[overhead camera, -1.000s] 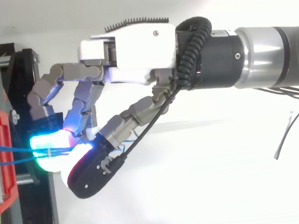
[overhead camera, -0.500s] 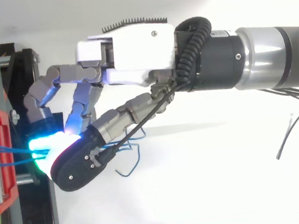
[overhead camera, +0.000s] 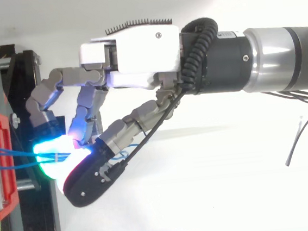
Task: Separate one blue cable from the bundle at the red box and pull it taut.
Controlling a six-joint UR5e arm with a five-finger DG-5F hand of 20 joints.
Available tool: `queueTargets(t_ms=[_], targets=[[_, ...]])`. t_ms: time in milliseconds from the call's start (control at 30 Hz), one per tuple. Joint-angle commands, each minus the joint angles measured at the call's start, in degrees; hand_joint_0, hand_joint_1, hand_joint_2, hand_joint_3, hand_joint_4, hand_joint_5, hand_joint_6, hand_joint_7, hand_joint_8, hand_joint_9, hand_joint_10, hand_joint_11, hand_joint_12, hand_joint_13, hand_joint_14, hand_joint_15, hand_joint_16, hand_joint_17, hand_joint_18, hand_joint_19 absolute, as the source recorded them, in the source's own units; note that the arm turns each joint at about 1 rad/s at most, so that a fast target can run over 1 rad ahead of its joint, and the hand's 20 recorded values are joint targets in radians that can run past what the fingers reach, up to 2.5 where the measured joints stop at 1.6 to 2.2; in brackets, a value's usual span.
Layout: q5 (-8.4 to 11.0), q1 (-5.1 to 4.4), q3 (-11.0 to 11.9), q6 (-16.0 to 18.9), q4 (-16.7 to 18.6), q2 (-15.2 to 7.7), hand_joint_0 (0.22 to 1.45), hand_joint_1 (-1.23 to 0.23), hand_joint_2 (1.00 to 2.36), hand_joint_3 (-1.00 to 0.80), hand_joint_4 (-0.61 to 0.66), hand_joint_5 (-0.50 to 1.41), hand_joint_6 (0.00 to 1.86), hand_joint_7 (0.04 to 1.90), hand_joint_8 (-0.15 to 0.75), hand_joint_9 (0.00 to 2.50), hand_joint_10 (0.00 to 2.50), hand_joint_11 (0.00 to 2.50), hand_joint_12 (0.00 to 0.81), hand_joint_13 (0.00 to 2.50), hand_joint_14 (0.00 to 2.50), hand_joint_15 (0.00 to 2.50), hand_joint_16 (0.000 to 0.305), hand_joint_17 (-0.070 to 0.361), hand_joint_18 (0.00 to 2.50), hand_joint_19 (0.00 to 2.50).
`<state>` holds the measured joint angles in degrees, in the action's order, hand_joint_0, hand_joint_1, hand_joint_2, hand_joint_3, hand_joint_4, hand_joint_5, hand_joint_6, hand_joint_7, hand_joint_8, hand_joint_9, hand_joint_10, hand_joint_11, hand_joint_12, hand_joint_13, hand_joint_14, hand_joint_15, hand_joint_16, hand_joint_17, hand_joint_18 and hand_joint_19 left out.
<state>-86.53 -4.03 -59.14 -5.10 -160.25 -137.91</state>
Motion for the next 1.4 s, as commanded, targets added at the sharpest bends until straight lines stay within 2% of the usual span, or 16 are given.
queueTargets(t_ms=[0, 167, 267, 433, 500, 700, 867, 1000, 1133, 1200, 1267, 1367], targets=[[0.13, -0.01, 0.07, 0.01, 0.2, 0.01, 0.76, -0.93, 1.0, -0.5, 0.04, -0.17, 0.91, 1.13, 0.31, 1.18, 0.03, 1.21, 0.355, 1.07, 0.03, 0.64, 0.05, 0.113, 0.99, 0.75], [0.13, -0.1, 0.16, 0.01, 0.02, 0.01, 0.57, -0.86, 1.0, -0.5, 0.12, -0.16, 0.89, 1.11, 0.316, 1.21, 0.03, 1.21, 0.369, 1.09, 0.03, 0.65, 0.051, 0.115, 1.0, 0.8], [0.13, -0.1, 0.16, 0.01, 0.02, -0.08, 0.53, -0.77, 1.0, -0.5, 0.13, -0.16, 0.88, 1.08, 0.328, 1.22, 0.03, 1.22, 0.386, 1.09, 0.03, 0.65, 0.054, 0.123, 1.04, 0.82], [0.13, -0.1, 0.16, 0.01, 0.02, 0.01, 0.57, -0.7, 1.0, -0.5, 0.12, -0.15, 0.86, 1.12, 0.316, 1.22, 0.03, 1.2, 0.378, 1.09, 0.02, 0.65, 0.052, 0.118, 1.03, 0.83], [0.13, -0.1, 0.16, 0.01, 0.02, 0.01, 0.63, -0.74, 1.0, -0.5, 0.12, -0.14, 0.85, 1.14, 0.314, 1.23, 0.03, 1.19, 0.377, 1.09, 0.03, 0.65, 0.051, 0.114, 1.03, 0.82], [0.04, -0.1, 0.16, 0.01, 0.37, 0.01, 0.68, -0.83, 1.0, -0.5, 0.11, -0.14, 0.86, 1.18, 0.323, 1.24, 0.03, 1.21, 0.378, 1.09, 0.03, 0.64, 0.05, 0.113, 1.03, 0.81], [0.13, -0.1, 0.07, -0.08, 0.37, -0.08, 0.66, -0.87, 1.0, -0.5, 0.13, -0.14, 0.86, 1.17, 0.32, 1.23, 0.03, 1.21, 0.376, 1.09, 0.02, 0.65, 0.05, 0.112, 1.03, 0.81], [0.13, 0.07, 0.07, -0.08, 0.29, 0.01, 0.53, -0.76, 1.0, -0.5, 0.13, -0.14, 0.86, 1.15, 0.33, 1.26, 0.03, 1.2, 0.389, 1.1, 0.02, 0.65, 0.054, 0.121, 1.07, 0.82], [-0.05, 0.07, 0.07, 0.01, 0.11, -0.08, 0.52, -0.56, 1.0, -0.5, 0.13, -0.14, 0.85, 1.14, 0.337, 1.32, 0.03, 1.17, 0.399, 1.13, 0.02, 0.64, 0.055, 0.125, 1.09, 0.83], [-0.05, 0.07, 0.07, 0.01, 0.11, 0.01, 0.53, -0.51, 1.0, -0.5, 0.13, -0.14, 0.85, 1.15, 0.331, 1.32, 0.03, 1.17, 0.4, 1.13, 0.02, 0.65, 0.055, 0.123, 1.09, 0.84], [0.04, 0.16, 0.07, 0.01, 0.37, 0.01, 0.57, -0.51, 1.0, -0.5, 0.13, -0.14, 0.85, 1.17, 0.322, 1.32, 0.03, 1.17, 0.391, 1.12, 0.02, 0.66, 0.053, 0.118, 1.07, 0.84], [0.13, 0.16, 0.25, -0.08, 0.37, 0.01, 0.62, -0.59, 1.0, -0.47, 0.12, -0.14, 0.85, 1.2, 0.318, 1.31, 0.03, 1.18, 0.387, 1.12, 0.02, 0.66, 0.052, 0.116, 1.06, 0.85]])
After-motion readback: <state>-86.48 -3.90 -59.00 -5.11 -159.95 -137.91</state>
